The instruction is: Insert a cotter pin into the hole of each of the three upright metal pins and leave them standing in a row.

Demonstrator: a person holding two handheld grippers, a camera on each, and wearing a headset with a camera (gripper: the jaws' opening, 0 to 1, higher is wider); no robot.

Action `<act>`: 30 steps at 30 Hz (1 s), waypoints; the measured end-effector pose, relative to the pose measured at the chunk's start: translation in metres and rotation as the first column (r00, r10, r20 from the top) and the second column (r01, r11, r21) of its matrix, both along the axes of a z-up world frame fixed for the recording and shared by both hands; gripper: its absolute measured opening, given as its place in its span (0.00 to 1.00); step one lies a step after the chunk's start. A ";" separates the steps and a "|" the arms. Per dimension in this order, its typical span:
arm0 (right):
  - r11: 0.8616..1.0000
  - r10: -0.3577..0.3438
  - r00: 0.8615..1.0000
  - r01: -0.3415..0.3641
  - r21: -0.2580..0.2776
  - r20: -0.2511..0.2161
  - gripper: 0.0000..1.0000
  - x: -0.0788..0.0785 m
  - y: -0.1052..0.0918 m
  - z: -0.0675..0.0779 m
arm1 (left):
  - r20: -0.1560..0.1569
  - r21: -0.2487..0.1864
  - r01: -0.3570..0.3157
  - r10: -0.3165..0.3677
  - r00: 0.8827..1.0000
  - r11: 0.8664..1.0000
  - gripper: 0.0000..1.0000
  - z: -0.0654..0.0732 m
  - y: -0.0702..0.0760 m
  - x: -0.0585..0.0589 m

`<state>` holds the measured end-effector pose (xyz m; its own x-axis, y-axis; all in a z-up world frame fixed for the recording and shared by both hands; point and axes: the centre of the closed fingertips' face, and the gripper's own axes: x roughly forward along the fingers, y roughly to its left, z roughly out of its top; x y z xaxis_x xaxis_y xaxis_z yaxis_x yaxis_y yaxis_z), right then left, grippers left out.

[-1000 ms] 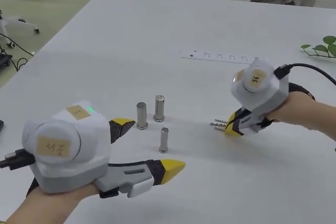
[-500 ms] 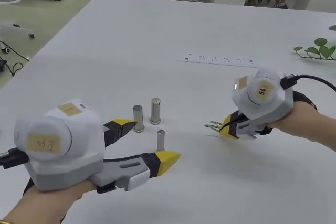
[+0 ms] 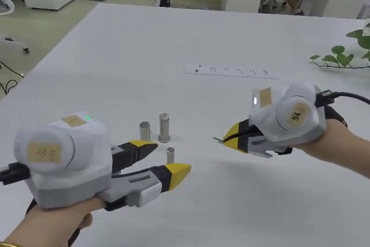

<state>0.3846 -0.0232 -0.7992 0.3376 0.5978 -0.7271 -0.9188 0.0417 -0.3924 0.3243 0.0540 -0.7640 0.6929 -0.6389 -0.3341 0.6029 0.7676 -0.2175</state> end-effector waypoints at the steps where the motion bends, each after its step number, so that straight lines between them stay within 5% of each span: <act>1: 1.000 0.013 1.000 -0.013 0.007 0.013 0.02 -0.003 0.003 0.003 | -0.007 -0.005 0.001 -0.001 1.000 1.000 0.40 0.000 -0.001 0.000; 12: 0.994 0.093 0.993 -0.097 0.048 0.077 0.02 -0.031 0.027 0.025 | -0.073 -0.091 -0.005 -0.002 0.997 0.996 0.30 0.002 -0.009 0.001; 20: 0.985 0.167 0.977 -0.171 0.019 0.129 0.02 -0.048 0.036 0.030 | -0.122 -0.173 -0.006 -0.016 0.992 0.985 0.22 0.006 -0.017 -0.001; 30: 0.974 0.225 0.965 -0.228 0.009 0.132 0.02 -0.067 0.044 0.031 | -0.180 -0.234 0.005 -0.048 0.982 0.972 0.13 0.006 -0.027 -0.009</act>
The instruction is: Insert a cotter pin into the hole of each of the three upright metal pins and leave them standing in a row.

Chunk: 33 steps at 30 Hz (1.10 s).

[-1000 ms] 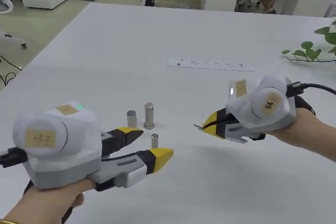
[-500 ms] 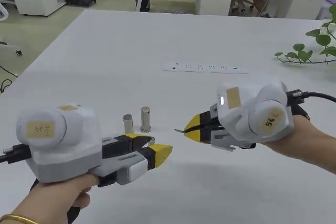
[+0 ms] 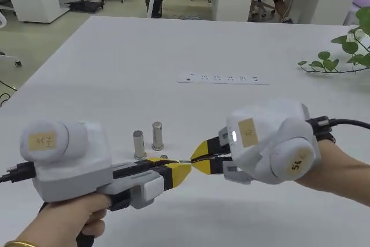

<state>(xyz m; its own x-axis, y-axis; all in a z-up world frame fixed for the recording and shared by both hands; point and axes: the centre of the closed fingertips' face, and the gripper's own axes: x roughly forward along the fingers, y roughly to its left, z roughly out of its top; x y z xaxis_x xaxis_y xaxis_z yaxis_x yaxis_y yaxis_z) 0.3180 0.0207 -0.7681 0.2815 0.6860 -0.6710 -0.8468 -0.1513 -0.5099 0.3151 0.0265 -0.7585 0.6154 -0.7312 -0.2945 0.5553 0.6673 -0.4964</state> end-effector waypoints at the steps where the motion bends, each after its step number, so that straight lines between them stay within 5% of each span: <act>1: 1.000 -0.001 1.000 0.001 0.001 -0.005 0.02 -0.001 0.000 0.000 | -0.008 -0.006 0.001 -0.002 1.000 1.000 0.13 0.000 -0.001 -0.001; 19: 0.999 0.040 0.999 -0.040 -0.007 0.028 0.02 -0.011 0.008 0.003 | -0.061 -0.067 -0.024 0.020 0.998 0.997 0.01 -0.001 0.000 -0.005; 33: 0.999 0.039 0.999 -0.039 0.009 -0.012 0.04 -0.016 0.009 0.000 | 0.004 -0.002 0.020 -0.020 1.000 1.000 0.00 -0.003 0.001 -0.007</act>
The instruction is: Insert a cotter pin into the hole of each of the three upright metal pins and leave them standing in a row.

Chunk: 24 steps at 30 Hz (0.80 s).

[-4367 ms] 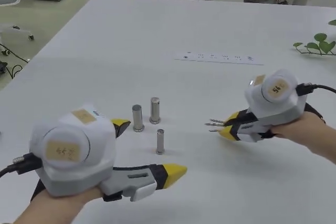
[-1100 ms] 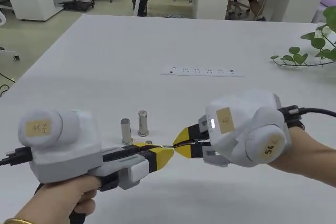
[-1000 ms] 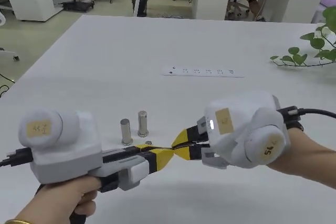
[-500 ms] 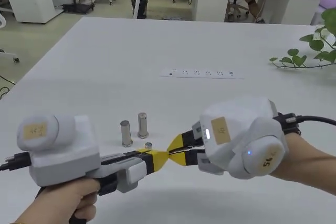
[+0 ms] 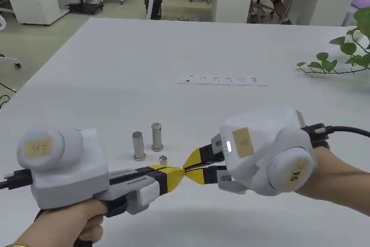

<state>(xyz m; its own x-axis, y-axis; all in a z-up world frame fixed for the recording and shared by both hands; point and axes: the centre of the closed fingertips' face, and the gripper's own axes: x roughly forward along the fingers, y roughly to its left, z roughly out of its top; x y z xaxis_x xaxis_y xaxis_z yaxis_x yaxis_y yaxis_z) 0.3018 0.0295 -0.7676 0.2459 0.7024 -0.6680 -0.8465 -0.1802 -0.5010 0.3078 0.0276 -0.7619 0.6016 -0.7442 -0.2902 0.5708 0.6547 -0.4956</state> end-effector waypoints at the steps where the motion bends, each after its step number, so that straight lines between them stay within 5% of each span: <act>1: 1.000 0.000 1.000 0.000 -0.001 -0.013 0.04 -0.001 0.000 -0.001 | 0.002 0.008 0.006 -0.006 1.000 1.000 0.00 -0.001 0.001 0.000; 11: 0.992 -0.085 0.978 0.102 0.080 -0.193 0.07 0.000 -0.004 0.002 | 0.052 0.093 0.048 -0.053 0.997 0.995 0.00 -0.007 0.006 -0.005; 18: 0.981 -0.118 0.920 0.165 0.097 -0.374 0.10 -0.005 -0.010 -0.004 | 0.101 0.198 0.121 -0.143 0.985 0.973 0.00 -0.015 0.005 -0.014; 24: 0.984 -0.111 0.884 0.163 0.076 -0.453 0.13 -0.011 -0.014 -0.012 | 0.148 0.273 0.189 -0.236 0.960 0.943 0.00 -0.018 0.002 -0.020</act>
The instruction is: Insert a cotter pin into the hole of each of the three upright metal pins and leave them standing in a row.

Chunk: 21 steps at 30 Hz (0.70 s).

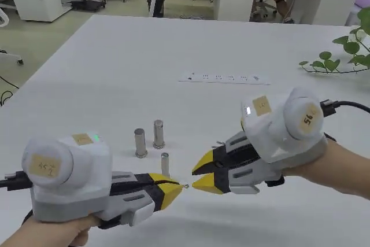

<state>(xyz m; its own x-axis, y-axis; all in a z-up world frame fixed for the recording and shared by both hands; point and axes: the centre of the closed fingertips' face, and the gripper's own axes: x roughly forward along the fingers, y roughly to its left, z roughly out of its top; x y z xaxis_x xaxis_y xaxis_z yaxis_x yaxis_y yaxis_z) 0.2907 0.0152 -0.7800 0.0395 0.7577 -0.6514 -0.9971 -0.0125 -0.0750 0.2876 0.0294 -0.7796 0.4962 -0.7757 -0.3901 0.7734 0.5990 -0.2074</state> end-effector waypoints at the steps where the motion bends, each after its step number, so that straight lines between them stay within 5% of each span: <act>1: 1.000 0.006 1.000 -0.006 0.002 -0.005 0.13 -0.001 -0.001 -0.001 | 0.007 0.006 0.011 -0.011 1.000 1.000 0.00 0.000 -0.001 -0.001; 8: 0.998 0.057 0.996 -0.057 0.002 -0.066 0.13 -0.016 -0.002 -0.010 | 0.043 0.054 0.099 -0.102 0.994 0.994 0.00 -0.003 -0.008 -0.010; 21: 0.994 0.111 0.985 -0.110 0.018 -0.132 0.11 -0.033 -0.002 -0.017 | 0.079 0.076 0.204 -0.210 0.974 0.976 0.00 -0.003 -0.019 -0.025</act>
